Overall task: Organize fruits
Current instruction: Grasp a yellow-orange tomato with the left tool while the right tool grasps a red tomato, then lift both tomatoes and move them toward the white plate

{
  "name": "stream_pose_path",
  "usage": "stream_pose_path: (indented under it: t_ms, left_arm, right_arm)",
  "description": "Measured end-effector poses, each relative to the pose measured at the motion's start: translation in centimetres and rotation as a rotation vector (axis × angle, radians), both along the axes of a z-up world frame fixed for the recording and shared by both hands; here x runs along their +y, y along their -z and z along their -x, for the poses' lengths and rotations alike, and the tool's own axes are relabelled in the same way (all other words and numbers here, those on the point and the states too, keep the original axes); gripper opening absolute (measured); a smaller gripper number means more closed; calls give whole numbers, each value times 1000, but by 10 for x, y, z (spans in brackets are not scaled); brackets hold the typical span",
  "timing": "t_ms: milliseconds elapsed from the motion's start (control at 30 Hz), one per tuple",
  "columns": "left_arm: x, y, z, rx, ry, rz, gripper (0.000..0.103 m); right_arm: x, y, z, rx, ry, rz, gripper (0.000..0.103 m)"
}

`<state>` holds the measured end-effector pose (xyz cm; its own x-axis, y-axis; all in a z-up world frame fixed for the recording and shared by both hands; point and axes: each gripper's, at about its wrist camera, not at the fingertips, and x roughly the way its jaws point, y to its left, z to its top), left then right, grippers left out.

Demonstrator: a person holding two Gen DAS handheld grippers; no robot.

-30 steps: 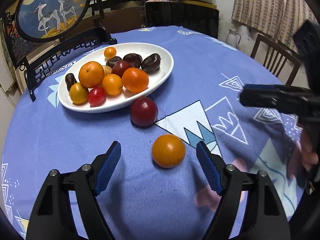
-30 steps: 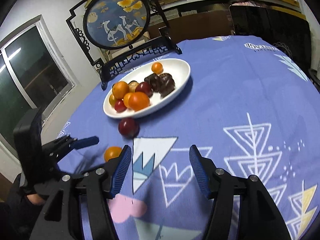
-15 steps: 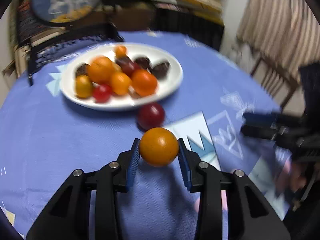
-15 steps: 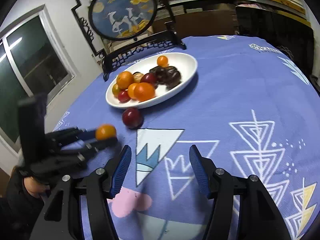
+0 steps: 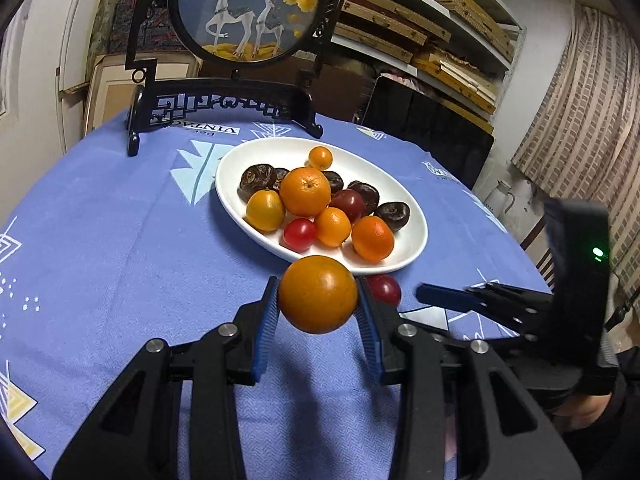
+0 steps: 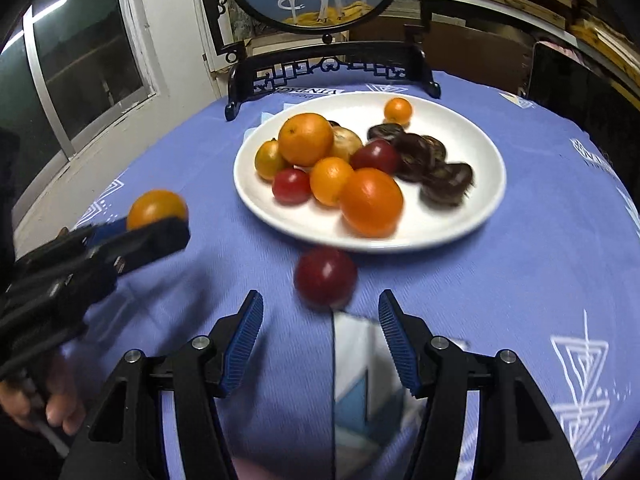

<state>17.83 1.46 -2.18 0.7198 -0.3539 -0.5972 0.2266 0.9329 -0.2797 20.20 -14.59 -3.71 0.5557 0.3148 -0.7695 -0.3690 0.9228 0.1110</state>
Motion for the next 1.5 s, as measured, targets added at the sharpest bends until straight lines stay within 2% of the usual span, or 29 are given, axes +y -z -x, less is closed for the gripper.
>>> stream_pose_path:
  t_ms: [133, 433, 700, 833, 1000, 1033, 1100, 1167, 1233, 1300, 1433, 1500]
  left_arm:
    - [-1, 1, -2, 8, 6, -5, 36]
    - [-3, 3, -3, 13, 16, -6, 36]
    - [-8, -1, 2, -13, 36, -19, 36]
    - [-15, 7, -4, 58, 66, -49, 36]
    - [-51, 5, -1, 24, 140, -190, 38]
    - [-59, 7, -3, 34, 164, -208, 47]
    - [-85, 15, -6, 41, 216, -295, 53]
    - [-99, 19, -4, 37, 261, -327, 59]
    - [-106, 21, -5, 37, 285, -338, 59]
    - [-112, 26, -5, 52, 328, -329, 53]
    - [-132, 37, 1, 69, 402, -397, 37]
    - [-135, 39, 0, 77, 404, -401, 37]
  right_arm:
    - [7, 8, -15, 23, 15, 14, 38]
    - [-18, 0, 10, 21, 32, -64, 37]
    - [-63, -12, 42, 11, 71, -138, 37]
    - [-83, -17, 48, -5, 101, -149, 37]
    - [-95, -17, 50, -12, 116, -164, 37]
    - [-96, -17, 50, -11, 121, -168, 37]
    - [-101, -15, 50, -7, 131, -190, 37]
    - [-106, -15, 53, -7, 140, -209, 37]
    - [-110, -14, 55, -8, 144, -218, 37]
    - [-114, -13, 57, -6, 151, -221, 37]
    - [-120, -12, 61, -5, 155, -235, 37]
    - [-123, -13, 62, -13, 158, -247, 37]
